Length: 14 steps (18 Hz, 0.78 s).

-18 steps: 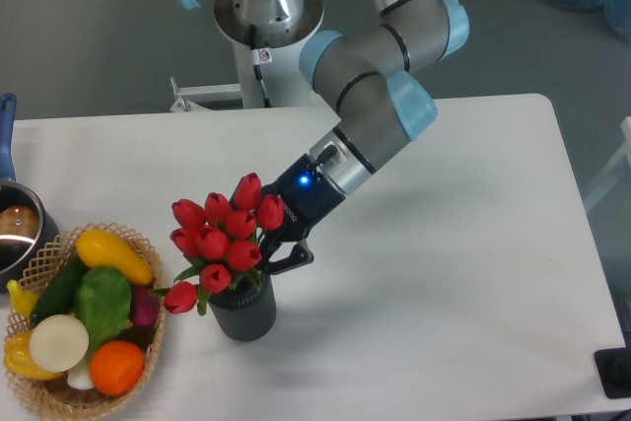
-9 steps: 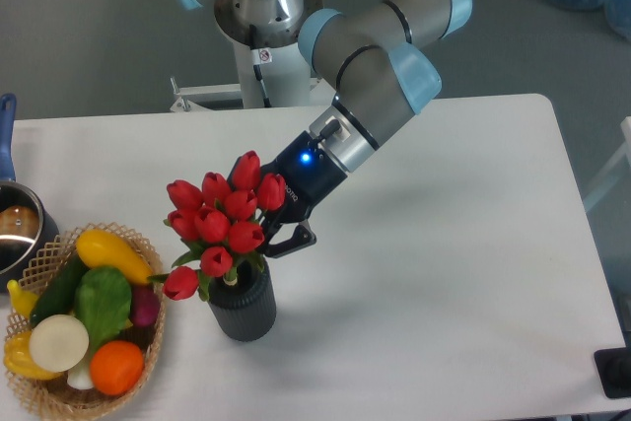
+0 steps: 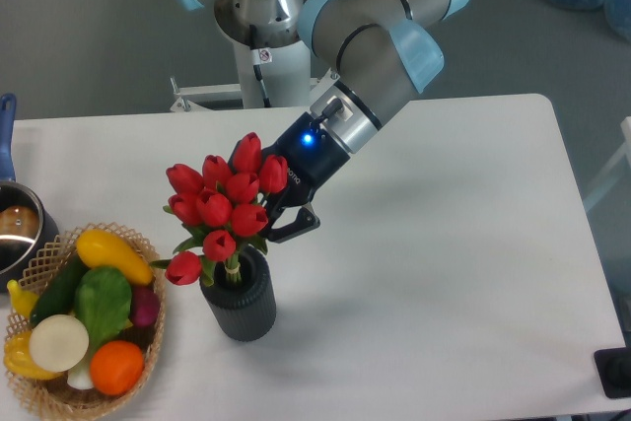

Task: Pick up the flowers from the vase
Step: 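Lift the gripped tulip bunch up out of the black vase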

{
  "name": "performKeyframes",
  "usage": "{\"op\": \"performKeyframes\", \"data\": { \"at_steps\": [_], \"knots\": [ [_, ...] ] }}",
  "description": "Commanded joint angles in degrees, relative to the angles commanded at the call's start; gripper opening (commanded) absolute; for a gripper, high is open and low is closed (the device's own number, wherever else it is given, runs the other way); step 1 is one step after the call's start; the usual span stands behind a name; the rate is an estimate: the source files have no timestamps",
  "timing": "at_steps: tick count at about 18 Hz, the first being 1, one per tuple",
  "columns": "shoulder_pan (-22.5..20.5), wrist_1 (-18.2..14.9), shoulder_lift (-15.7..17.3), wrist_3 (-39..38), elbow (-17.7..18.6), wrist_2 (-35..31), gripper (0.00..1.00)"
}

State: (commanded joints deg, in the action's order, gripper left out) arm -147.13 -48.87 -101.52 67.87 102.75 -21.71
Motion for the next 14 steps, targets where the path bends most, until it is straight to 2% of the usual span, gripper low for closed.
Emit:
{"op": "performKeyframes", "data": {
  "at_steps": [2,10,14],
  "knots": [
    [-0.35,0.0,1.23,-3.78,-0.44,0.09,0.46],
    [-0.79,0.09,3.69,-6.6,-0.44,2.46,0.46],
    [-3.07,0.0,5.01,-8.01,-0.44,4.83,0.46]
  ]
}}
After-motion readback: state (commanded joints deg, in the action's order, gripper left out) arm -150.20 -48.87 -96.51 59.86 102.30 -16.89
